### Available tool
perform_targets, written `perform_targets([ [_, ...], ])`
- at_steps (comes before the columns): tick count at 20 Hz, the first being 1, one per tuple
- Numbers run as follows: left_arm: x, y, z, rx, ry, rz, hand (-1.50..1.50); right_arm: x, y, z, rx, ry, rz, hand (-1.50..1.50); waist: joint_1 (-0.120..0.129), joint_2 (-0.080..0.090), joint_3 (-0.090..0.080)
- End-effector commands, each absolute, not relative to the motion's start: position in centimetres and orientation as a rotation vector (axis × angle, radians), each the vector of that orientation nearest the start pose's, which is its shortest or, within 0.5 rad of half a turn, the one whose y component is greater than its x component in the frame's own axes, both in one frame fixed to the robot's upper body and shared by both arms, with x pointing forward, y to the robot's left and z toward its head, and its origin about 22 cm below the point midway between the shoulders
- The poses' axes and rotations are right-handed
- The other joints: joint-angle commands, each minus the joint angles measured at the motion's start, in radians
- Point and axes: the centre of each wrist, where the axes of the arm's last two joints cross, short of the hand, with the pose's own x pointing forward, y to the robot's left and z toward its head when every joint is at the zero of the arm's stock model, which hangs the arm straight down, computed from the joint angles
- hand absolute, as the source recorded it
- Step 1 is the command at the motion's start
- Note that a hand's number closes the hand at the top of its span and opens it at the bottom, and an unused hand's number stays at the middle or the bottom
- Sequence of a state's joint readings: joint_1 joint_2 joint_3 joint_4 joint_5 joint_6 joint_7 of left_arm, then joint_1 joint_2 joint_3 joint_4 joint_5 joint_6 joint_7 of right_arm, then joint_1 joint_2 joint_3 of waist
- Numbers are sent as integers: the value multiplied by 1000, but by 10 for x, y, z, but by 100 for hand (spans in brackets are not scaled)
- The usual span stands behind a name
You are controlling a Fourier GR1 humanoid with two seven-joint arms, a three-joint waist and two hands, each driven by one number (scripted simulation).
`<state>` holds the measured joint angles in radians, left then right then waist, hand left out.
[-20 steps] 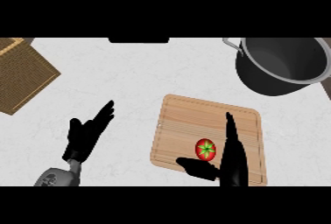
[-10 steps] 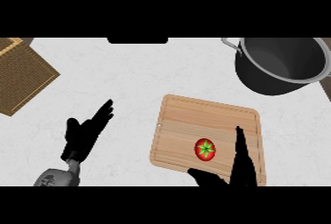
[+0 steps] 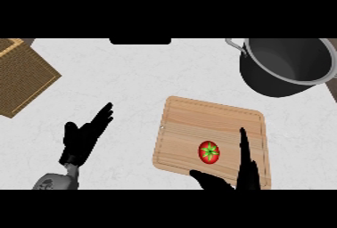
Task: Pick the tomato from the cutting board and place it in the pot
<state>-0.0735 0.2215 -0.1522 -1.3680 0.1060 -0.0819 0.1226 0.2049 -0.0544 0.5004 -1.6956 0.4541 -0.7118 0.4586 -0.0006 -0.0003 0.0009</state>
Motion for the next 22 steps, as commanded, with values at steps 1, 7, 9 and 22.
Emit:
perform_targets([
  [1, 256, 246, -34, -43, -1288, -293, 0, 168, -131, -18, -433, -1318, -115, -150, -3, 0, 0],
  [7, 258, 242, -40, -46, -1278, -265, 0, 183, -149, -52, -366, -1313, -178, -150, -1, 1, 0],
  [9, 265, 250, -22, -43, -1294, -262, 0, 174, -149, -76, -371, -1291, -211, -150, 0, 1, 0],
  [22, 255, 238, -15, -74, -1281, -305, 0, 213, -128, -107, -331, -1357, -124, 150, 20, 3, 2],
])
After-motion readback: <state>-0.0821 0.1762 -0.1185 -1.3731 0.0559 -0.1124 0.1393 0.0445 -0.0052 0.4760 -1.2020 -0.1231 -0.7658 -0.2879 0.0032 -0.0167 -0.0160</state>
